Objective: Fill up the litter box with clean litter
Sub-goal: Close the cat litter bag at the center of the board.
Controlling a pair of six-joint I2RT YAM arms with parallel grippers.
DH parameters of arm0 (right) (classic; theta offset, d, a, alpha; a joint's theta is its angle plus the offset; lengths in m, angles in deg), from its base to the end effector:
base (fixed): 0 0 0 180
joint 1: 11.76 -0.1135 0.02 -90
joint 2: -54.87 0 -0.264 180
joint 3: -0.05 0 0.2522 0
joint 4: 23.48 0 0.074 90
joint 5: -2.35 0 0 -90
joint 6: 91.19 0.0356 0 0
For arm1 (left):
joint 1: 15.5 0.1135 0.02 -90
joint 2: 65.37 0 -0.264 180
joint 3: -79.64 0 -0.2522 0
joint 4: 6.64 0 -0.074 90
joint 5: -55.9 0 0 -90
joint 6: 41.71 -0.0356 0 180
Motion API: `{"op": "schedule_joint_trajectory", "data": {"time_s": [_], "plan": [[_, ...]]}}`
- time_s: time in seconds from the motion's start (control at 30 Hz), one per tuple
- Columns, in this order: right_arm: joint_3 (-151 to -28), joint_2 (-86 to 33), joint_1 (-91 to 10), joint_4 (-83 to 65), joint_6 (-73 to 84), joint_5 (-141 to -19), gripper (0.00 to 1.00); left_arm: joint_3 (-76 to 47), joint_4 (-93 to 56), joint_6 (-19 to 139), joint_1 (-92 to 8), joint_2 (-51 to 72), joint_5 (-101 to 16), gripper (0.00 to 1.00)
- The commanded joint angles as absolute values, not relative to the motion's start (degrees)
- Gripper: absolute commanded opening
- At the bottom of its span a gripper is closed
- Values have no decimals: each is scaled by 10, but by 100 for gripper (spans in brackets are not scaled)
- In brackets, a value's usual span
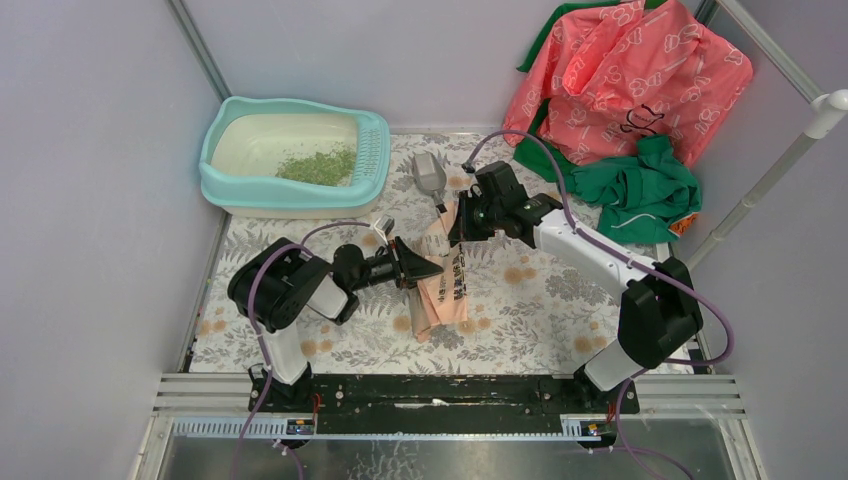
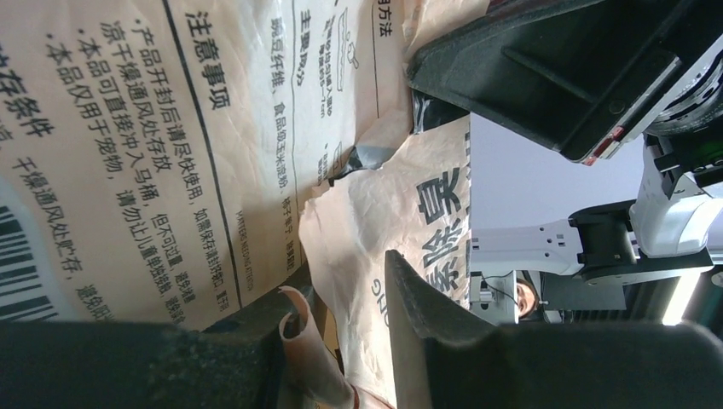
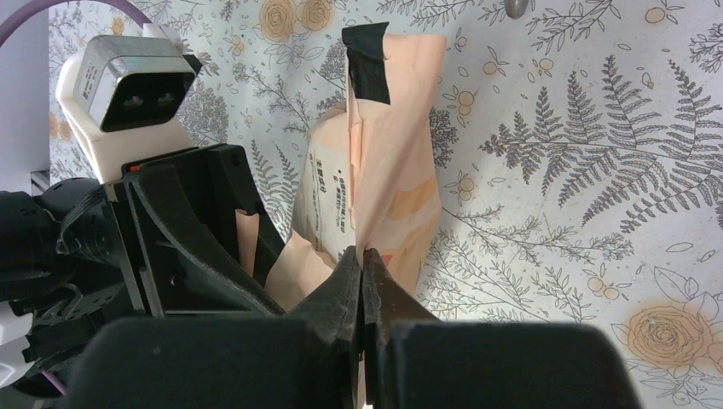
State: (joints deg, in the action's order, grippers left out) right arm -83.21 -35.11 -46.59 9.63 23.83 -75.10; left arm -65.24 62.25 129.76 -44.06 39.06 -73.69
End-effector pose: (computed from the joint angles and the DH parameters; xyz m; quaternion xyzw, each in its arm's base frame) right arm 0.2861 0.2085 0.2783 -0.1231 0.8930 0.2960 0.3159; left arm 0.2319 -0.1520 0.1325 -0.0839 0.7041 -0.6809 0.1832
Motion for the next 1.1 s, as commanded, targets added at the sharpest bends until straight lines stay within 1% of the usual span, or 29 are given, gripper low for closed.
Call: {"op": "schedule_joint_trajectory", "data": {"time_s": [0.0,0.2,0.33,0.43,0.6,0.83,1.07], "plan": [[-827,-326,-478,104,230,-748,0,-658,624,1275,-444,366,-733,38],[-817,-317,-478,108,222,-766,0,-673,578,1250,-431,337,-722,39],[-812,-314,-477,114,216,-773,0,-670,503,1217,-423,301,-709,40],[-796,-307,-476,103,216,-774,0,-637,404,1176,-421,271,-691,40],[-786,-302,-474,99,217,-779,0,-542,222,1097,-420,245,-634,40],[-767,-298,-466,97,214,-785,0,-430,124,1052,-439,307,-586,40],[-739,-293,-452,97,205,-804,0,-386,86,1031,-464,372,-539,40]]}}
